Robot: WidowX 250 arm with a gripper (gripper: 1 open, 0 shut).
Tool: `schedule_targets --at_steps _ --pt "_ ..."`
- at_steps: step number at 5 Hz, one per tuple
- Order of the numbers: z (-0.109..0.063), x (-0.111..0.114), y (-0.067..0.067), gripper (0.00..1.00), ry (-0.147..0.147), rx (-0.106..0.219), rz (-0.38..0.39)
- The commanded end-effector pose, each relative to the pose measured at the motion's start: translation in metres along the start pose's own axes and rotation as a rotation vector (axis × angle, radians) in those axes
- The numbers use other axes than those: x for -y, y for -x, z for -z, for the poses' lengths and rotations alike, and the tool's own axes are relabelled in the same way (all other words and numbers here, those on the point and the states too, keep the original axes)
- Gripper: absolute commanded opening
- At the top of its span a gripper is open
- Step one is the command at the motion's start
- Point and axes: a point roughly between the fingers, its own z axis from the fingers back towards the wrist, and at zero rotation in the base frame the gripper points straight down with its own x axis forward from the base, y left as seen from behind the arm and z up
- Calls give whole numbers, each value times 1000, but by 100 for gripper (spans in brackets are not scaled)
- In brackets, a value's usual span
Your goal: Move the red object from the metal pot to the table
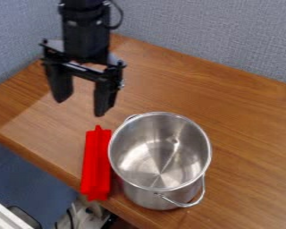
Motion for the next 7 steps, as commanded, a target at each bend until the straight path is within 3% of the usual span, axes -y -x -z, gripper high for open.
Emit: schedule_targets --at_steps 1,3,5,7 --pt "6 -5 13 100 -15 20 -6" --pt "33 -4 20 100 -18 23 -53" --pt "59 -1 13 100 16 47 -79" --pt "68 -1 5 100 60 85 -108"
